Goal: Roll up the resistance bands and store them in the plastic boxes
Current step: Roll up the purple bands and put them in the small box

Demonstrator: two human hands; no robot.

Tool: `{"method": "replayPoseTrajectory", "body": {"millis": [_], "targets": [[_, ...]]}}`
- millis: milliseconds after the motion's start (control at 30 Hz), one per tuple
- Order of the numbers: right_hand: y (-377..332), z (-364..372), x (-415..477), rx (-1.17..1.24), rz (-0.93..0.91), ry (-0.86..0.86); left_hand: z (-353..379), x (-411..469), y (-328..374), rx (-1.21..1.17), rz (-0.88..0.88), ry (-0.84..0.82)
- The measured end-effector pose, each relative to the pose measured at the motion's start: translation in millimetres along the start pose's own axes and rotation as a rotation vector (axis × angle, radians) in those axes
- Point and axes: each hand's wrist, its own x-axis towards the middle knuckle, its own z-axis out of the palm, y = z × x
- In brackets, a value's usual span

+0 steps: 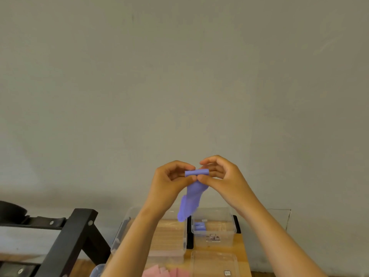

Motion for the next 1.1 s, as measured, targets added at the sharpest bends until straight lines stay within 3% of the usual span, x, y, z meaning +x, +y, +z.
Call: {"method": "replayPoseTrajectory", "body": {"millis": [267, 567, 767, 867, 1100], "targets": [[0, 3, 1, -0.001, -0.015, 0.031, -1, -4, -7, -0.073, -0.076, -0.030], [5, 5, 1, 0.062, 0.056, 0.028, 0, -7, -7, 0.008, 0.021, 0.059], [4, 7, -1, -0.018, -0.032, 0.063, 8, -8, -14, -0.088, -0.054, 0.117], [8, 9, 0, 0.047, 0.033, 0.062, 7, -9, -15, -0.029, -0.029, 0.136], [8, 10, -1, 0.015, 0.006, 0.085, 11, -16, -19, -0.157, -0.101, 0.057]]}}
